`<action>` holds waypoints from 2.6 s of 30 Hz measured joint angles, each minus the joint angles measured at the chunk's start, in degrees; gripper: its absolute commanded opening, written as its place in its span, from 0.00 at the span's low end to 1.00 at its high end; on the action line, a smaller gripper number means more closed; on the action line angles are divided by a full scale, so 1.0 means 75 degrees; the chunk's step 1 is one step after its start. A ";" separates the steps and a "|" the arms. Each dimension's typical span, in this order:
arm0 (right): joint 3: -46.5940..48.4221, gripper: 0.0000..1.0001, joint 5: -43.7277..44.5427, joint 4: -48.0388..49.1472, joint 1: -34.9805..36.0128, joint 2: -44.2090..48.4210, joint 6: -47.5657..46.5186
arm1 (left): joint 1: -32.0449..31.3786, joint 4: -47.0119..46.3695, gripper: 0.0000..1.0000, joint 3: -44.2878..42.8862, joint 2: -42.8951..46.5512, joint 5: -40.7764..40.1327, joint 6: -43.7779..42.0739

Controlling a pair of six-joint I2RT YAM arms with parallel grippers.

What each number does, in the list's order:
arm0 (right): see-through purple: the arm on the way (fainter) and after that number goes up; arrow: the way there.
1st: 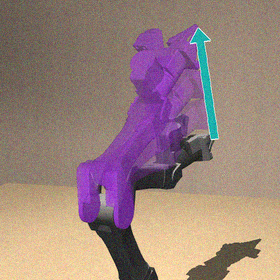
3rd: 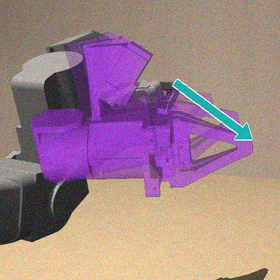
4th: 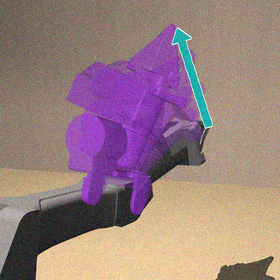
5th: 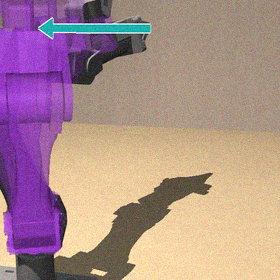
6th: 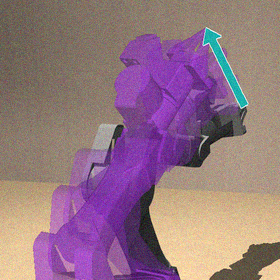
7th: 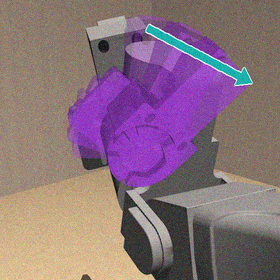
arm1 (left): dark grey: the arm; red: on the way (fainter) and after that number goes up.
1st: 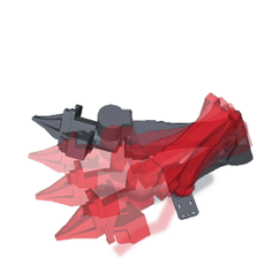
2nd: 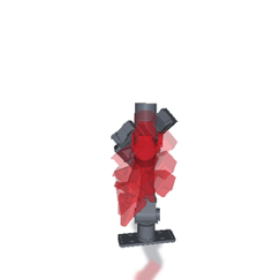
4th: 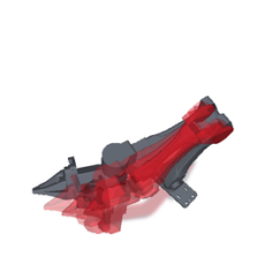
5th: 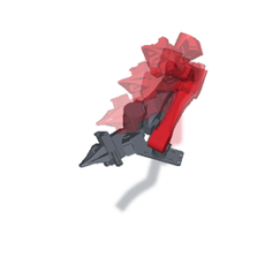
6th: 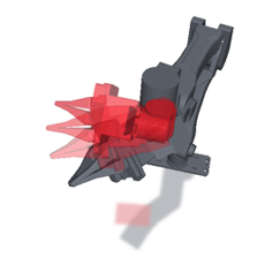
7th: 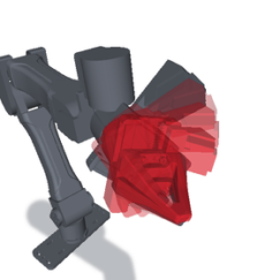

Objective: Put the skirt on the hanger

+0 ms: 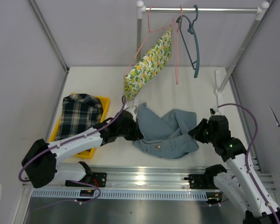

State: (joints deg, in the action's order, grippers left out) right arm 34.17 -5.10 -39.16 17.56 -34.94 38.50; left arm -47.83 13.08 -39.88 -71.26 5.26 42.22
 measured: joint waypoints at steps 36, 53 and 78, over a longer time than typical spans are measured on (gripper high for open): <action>-0.0804 0.72 -0.1644 0.1323 -0.2506 -0.1014 -0.0335 | 0.0641 -0.0029 0.17 -0.0405 -0.1125 0.0326 -0.0892; 0.1766 0.71 -0.1078 0.0956 -0.2498 -0.0924 -0.0708 | 0.0128 0.0621 0.67 -0.1588 0.1818 -0.0481 -0.1387; 0.1795 0.69 -0.1501 0.1577 -0.2398 -0.1609 -0.0912 | 0.0254 -0.1026 0.71 -1.1561 -0.4873 -0.2512 -0.5453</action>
State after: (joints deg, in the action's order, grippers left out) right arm 47.64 -16.36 -27.33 -0.43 -47.00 31.66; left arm -45.93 5.39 -126.58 -107.81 -13.58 1.32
